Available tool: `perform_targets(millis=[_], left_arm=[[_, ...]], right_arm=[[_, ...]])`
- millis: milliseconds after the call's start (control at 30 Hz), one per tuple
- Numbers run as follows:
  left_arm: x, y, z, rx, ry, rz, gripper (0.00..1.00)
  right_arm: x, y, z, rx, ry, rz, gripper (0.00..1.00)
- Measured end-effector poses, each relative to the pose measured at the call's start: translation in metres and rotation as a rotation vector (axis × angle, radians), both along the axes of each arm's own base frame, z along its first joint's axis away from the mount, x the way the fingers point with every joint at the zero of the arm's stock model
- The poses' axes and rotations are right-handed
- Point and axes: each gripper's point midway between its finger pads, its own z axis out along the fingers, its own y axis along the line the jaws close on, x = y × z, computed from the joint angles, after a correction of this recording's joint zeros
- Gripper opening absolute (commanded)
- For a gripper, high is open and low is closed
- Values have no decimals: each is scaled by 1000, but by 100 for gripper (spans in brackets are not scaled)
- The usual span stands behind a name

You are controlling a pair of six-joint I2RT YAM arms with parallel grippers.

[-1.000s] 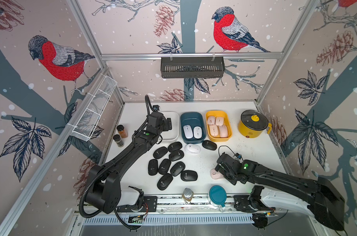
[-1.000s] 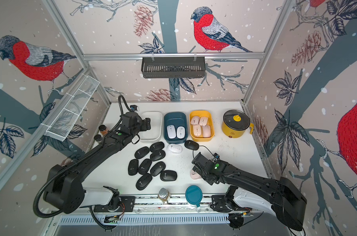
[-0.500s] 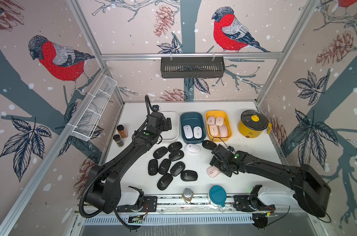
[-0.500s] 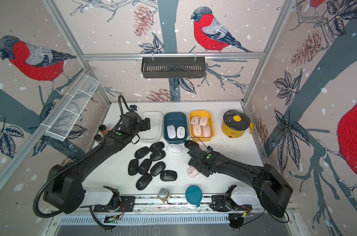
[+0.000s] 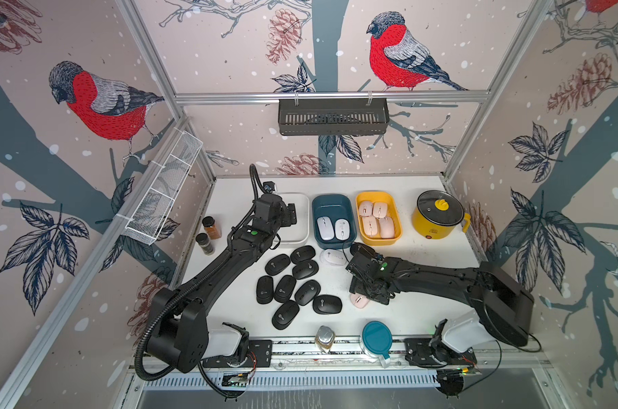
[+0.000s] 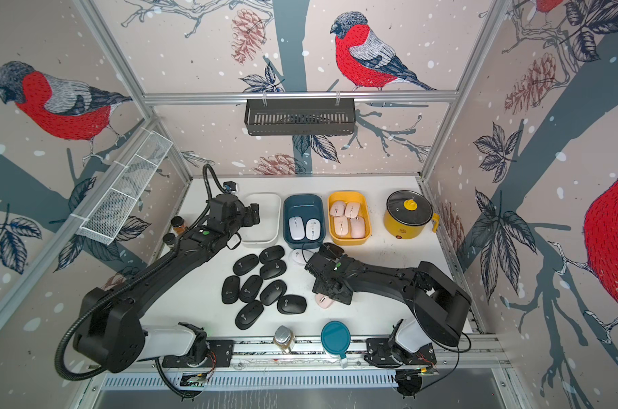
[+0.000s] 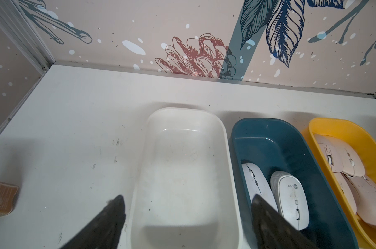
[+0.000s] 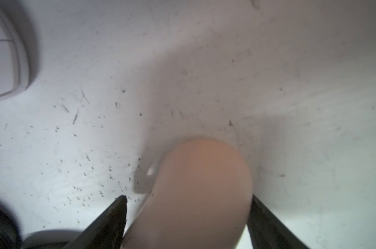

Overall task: Place the mice by color into the storage box
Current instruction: Pick up the mouse from the center of the board.

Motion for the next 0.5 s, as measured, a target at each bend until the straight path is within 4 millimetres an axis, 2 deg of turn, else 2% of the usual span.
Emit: perform_targets(millis=[233,333,500], left_arm=[[-1,0,4,-5,-10,0,90],[-1,1,5,-5,-12,1,90],[-1,1,6,-5,-14,1,90]], right_arm=[[0,2,-1,-24,7,17,65],[1,3,2,-17,2,31,61],[13,3,12,10,-26,2,61]])
